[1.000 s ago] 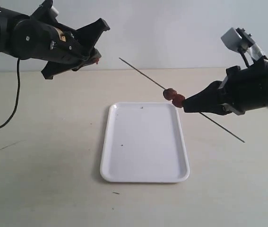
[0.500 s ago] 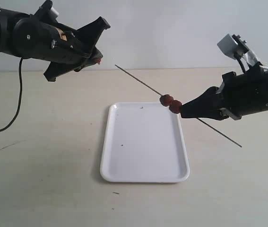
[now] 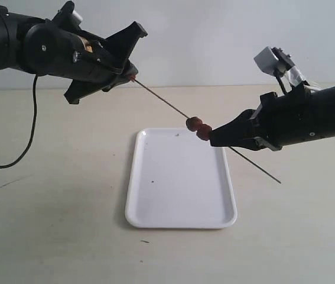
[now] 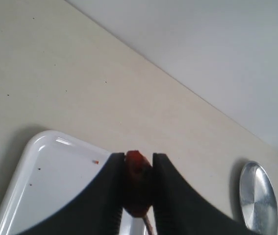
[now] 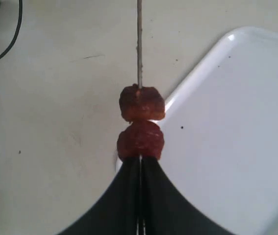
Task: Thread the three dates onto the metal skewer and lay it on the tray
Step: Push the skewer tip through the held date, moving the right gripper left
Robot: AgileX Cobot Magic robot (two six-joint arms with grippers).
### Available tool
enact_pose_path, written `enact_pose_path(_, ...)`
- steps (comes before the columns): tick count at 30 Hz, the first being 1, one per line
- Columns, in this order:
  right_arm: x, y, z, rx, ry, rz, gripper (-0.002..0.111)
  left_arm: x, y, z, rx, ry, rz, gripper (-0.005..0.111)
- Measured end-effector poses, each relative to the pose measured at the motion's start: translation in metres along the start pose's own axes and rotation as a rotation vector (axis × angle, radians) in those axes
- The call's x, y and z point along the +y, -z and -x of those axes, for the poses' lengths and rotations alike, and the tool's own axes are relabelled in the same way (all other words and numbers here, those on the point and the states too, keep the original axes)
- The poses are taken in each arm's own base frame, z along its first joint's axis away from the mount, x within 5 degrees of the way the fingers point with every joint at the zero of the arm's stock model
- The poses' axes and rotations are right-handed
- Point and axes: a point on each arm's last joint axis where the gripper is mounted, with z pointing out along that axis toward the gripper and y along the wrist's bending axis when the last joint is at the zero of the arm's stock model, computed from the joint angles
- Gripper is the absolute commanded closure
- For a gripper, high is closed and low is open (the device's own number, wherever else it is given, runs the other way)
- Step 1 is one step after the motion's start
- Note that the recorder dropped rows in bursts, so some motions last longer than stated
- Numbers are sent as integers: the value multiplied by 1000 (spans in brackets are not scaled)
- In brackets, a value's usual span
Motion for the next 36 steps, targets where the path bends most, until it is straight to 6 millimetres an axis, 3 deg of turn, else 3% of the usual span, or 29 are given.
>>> enact_pose_path(25, 2, 0, 5, -57, 8, 21, 108, -3, 0, -4, 8, -10, -7, 85)
enact_pose_path(36, -6, -8, 2, -70, -4, 43, 108, -15, 0, -19, 27, -48, -41, 85)
